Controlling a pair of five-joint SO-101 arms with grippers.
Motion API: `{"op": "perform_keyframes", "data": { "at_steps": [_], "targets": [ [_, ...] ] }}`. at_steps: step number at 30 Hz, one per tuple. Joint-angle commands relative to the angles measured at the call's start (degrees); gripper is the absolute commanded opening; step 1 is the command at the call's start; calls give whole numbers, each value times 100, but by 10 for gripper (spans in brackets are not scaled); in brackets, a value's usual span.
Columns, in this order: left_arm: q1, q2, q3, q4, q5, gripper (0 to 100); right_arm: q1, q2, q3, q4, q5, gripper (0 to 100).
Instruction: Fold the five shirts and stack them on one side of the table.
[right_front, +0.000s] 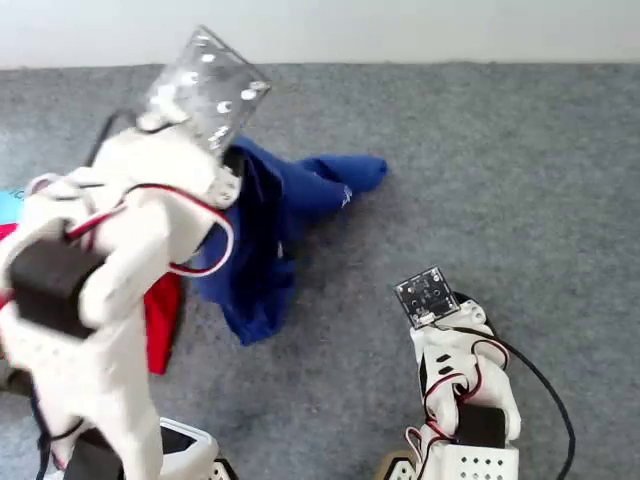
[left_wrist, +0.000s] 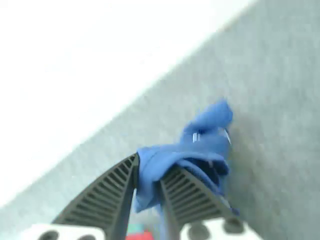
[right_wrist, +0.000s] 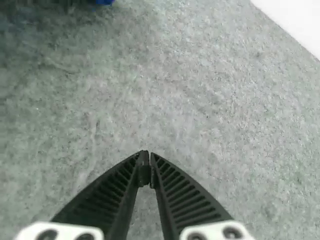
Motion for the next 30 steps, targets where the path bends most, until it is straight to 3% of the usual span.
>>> {"op": "perform_keyframes", "data": {
  "at_steps": [1, 6, 11, 24, 27, 30],
  "targets": [
    [0, -158, -699, -563, -79, 13, 136, -48, -202, -119, -18, 12],
    [0, -141, -734, -1952, -598, 13, 136, -48, -167, 198, -18, 44],
    [114, 70, -787, -2681, -1143, 13, 145, -57, -141, 681, -35, 46],
    [1952, 158, -725, -3270, -2866, 13, 365, -57, 97, 629, -466, 46],
    [2031, 360, -743, -3323, -2971, 13, 725, -57, 97, 558, -466, 46],
    [1776, 571, -734, -2664, -2963, 13, 1068, -57, 97, 549, -466, 46]
  ]
}}
